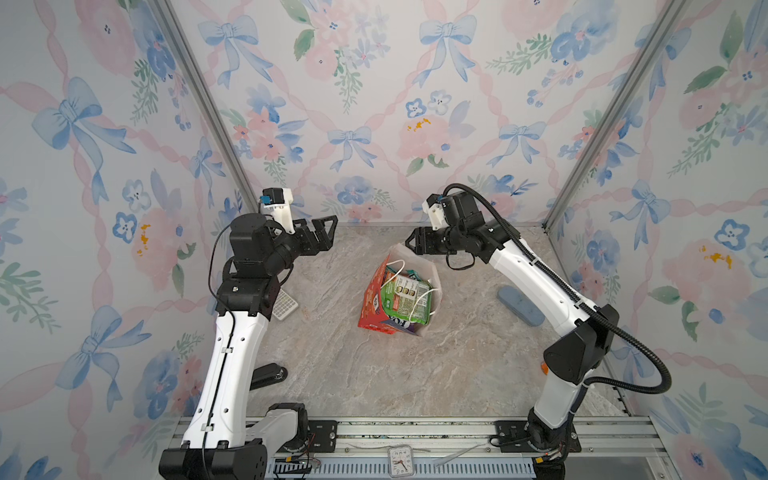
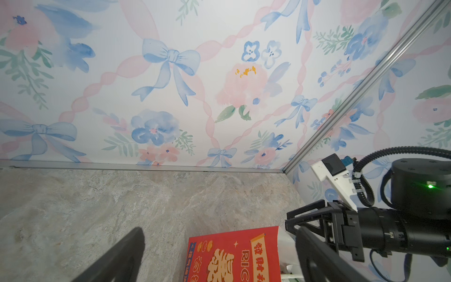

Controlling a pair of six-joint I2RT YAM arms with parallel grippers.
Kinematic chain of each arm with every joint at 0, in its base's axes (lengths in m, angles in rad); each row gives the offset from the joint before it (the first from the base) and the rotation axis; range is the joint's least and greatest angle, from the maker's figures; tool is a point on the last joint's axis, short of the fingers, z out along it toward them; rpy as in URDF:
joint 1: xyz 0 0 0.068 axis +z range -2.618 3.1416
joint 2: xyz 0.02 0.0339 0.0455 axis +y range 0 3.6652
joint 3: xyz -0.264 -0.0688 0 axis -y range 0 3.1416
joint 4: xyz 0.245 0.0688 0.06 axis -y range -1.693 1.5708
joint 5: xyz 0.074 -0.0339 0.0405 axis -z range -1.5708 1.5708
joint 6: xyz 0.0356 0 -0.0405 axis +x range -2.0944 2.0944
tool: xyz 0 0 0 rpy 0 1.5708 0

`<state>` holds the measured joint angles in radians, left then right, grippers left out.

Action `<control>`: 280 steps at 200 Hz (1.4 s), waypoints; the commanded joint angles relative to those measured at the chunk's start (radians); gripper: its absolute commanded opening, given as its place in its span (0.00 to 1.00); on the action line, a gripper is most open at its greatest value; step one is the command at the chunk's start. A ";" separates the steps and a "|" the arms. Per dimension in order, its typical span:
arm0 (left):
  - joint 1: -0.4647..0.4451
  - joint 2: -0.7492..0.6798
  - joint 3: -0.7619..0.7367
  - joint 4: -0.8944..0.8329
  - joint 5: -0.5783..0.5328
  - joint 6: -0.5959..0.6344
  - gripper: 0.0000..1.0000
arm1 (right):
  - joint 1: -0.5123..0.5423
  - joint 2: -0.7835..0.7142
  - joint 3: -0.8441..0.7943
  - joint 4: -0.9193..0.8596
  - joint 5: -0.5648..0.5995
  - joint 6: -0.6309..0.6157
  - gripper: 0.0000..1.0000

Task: Place the snacks into the paper bag

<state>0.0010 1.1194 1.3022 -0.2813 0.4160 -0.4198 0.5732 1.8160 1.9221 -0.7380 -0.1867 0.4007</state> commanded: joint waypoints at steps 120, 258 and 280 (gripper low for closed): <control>0.030 -0.036 -0.258 0.129 -0.112 -0.028 0.98 | -0.087 -0.641 -0.751 0.175 0.225 -0.077 0.99; 0.031 -0.072 -0.450 0.238 -0.149 -0.063 0.98 | 0.083 -0.675 -0.889 0.215 0.105 0.216 0.64; 0.031 -0.070 -0.461 0.247 -0.146 -0.069 0.98 | 0.130 -0.674 -0.923 0.236 0.113 0.303 0.59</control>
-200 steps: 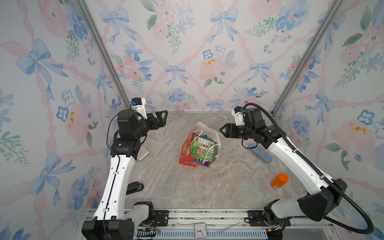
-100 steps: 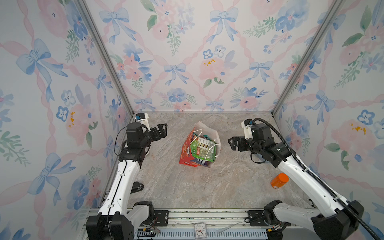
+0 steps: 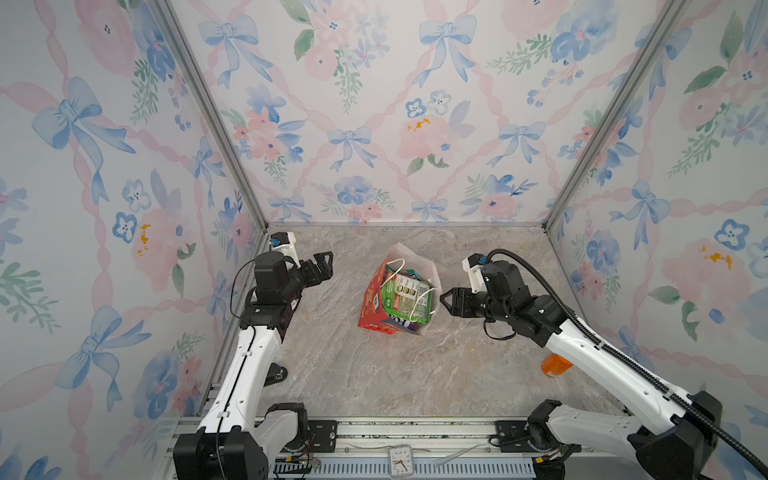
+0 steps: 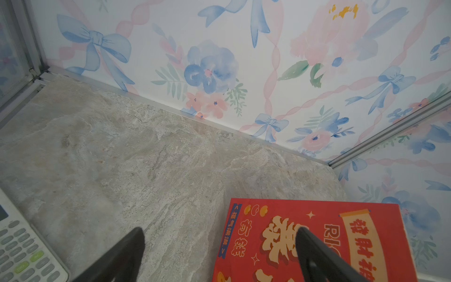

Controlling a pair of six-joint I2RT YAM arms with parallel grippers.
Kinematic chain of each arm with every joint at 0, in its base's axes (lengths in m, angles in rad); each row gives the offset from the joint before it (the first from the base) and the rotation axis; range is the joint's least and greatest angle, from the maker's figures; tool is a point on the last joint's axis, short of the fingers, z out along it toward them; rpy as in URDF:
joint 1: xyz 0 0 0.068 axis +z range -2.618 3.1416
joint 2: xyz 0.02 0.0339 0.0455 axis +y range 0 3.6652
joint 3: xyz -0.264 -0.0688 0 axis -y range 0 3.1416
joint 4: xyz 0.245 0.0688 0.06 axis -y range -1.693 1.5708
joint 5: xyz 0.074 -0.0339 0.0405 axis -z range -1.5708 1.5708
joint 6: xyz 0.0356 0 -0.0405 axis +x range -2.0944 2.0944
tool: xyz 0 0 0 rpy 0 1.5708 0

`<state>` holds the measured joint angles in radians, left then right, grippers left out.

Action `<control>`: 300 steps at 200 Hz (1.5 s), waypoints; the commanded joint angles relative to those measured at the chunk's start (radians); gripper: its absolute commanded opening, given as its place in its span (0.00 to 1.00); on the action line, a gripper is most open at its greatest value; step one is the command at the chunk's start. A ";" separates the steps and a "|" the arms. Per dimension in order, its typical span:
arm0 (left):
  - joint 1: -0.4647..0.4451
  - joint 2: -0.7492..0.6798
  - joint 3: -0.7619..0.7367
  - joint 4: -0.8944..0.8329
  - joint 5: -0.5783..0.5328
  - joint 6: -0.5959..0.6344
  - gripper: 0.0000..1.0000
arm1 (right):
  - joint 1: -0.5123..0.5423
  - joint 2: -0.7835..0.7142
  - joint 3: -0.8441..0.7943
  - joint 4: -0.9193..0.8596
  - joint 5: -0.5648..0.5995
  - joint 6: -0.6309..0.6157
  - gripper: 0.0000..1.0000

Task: Place the snacks into the paper bag

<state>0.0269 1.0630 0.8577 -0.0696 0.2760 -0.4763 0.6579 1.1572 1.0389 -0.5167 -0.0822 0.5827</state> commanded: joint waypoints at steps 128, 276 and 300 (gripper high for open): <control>0.011 -0.013 -0.015 0.033 0.015 -0.012 0.98 | 0.148 0.114 -0.025 0.106 -0.015 0.175 0.06; 0.011 -0.110 -0.140 0.024 0.080 -0.052 0.95 | 0.157 0.330 0.489 -0.081 -0.047 -0.037 0.00; 0.010 -0.169 -0.194 0.006 0.093 -0.057 0.91 | 0.142 0.340 0.502 -0.097 -0.052 -0.044 0.00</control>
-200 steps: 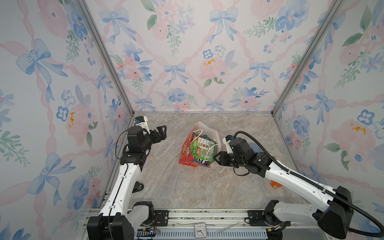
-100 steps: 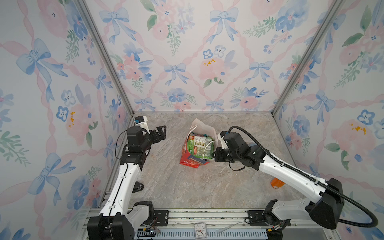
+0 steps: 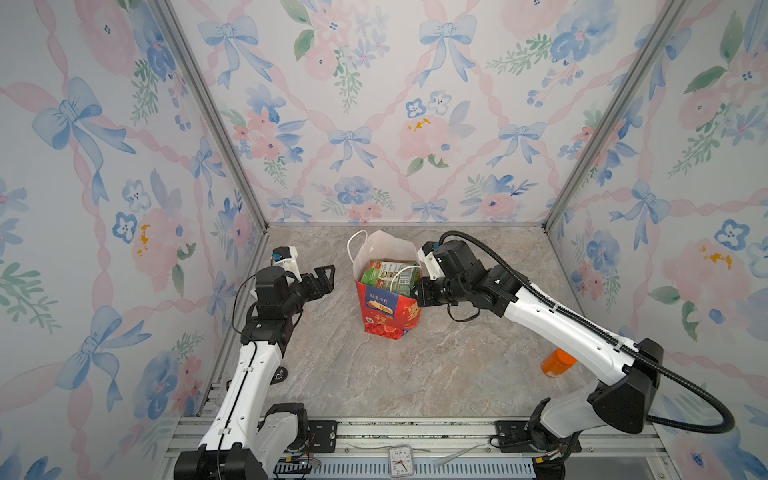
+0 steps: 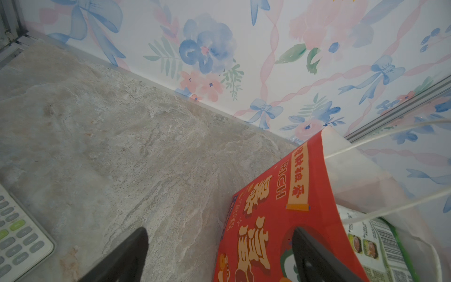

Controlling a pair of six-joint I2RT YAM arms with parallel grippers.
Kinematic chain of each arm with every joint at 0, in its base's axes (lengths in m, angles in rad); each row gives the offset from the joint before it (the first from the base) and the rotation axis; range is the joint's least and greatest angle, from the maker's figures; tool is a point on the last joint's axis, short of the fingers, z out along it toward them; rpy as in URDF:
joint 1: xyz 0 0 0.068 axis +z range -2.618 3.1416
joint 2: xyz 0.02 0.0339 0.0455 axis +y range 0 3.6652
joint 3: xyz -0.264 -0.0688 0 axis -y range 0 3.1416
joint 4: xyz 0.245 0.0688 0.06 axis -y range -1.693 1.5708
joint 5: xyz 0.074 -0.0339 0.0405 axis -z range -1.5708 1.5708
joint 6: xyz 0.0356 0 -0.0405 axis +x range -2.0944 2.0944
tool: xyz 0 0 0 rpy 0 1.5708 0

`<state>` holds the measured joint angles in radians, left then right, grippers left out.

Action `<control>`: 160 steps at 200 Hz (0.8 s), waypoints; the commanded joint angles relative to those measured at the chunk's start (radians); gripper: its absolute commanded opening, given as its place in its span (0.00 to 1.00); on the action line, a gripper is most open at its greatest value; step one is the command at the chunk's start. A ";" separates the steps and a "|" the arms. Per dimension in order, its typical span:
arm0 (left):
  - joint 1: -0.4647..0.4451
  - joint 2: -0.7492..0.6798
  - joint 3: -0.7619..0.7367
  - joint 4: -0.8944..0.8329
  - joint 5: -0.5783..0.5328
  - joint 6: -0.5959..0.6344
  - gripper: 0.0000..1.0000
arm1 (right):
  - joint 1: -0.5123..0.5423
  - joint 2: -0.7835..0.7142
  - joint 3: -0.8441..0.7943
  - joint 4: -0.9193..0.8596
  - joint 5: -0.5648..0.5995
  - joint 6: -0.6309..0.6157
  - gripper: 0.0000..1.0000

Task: Place the snacks into the paper bag

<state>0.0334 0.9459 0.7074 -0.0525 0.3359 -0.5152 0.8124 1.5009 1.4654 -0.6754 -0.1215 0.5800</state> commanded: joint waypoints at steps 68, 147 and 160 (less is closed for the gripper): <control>-0.156 -0.214 -0.097 -0.077 -0.065 -0.014 0.91 | -0.055 0.023 0.075 0.077 -0.050 -0.029 0.00; -0.204 0.004 0.191 -0.101 0.076 0.013 0.96 | -0.056 0.005 0.082 0.044 -0.034 -0.066 0.00; -0.231 0.063 0.237 -0.156 0.057 0.043 0.94 | -0.057 0.007 0.090 0.036 -0.028 -0.073 0.00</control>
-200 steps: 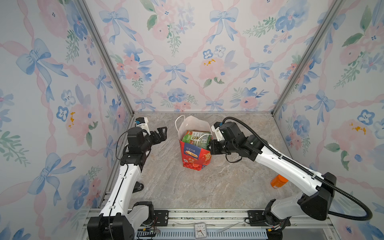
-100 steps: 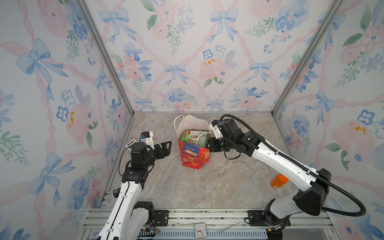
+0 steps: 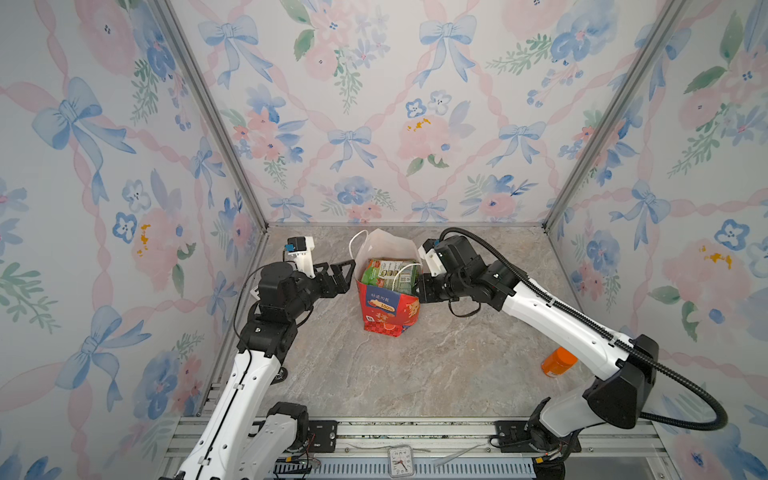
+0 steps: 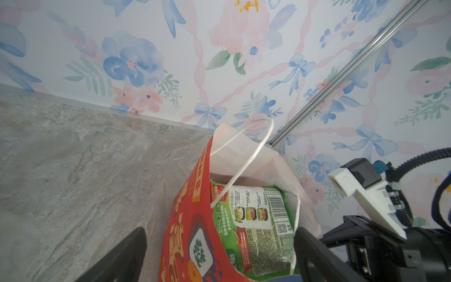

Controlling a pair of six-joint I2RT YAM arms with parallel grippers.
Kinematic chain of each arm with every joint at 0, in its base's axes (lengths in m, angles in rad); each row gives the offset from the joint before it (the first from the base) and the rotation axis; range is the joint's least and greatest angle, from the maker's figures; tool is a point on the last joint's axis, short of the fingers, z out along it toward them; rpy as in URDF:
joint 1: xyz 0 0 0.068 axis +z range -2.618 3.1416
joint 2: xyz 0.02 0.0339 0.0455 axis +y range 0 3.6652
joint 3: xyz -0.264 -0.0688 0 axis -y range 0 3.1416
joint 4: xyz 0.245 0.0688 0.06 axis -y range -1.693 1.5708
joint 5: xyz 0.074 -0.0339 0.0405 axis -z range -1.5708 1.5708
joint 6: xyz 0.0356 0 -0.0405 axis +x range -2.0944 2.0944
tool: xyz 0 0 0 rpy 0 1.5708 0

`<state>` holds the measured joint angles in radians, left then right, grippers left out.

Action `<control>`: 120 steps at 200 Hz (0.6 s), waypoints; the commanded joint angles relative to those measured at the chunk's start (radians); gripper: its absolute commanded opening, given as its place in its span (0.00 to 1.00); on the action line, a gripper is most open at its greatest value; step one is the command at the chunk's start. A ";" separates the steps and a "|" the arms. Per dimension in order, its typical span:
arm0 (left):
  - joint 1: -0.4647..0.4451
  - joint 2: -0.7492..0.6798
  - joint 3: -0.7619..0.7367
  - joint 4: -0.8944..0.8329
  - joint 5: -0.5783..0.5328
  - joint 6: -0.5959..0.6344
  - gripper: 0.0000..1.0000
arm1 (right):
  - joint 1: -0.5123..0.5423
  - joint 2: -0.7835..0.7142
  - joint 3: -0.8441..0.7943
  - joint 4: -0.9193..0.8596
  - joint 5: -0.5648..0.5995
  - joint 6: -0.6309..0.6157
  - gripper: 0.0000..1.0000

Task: Place the snacks into the paper bag

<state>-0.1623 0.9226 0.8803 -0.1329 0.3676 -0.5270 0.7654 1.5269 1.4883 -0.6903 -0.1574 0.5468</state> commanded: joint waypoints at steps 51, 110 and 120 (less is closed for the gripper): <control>-0.087 0.260 0.181 -0.182 0.001 0.117 0.85 | -0.008 -0.013 0.101 0.028 0.014 -0.068 0.00; -0.122 0.339 0.250 -0.197 0.025 0.130 0.14 | -0.003 0.023 0.197 -0.008 0.014 -0.109 0.00; -0.125 0.340 0.259 -0.197 0.031 0.130 0.03 | -0.003 0.036 0.219 -0.016 0.015 -0.117 0.00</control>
<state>-0.2752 1.2572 1.0924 -0.3138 0.3771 -0.4229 0.7658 1.5715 1.5940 -0.7765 -0.1501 0.4847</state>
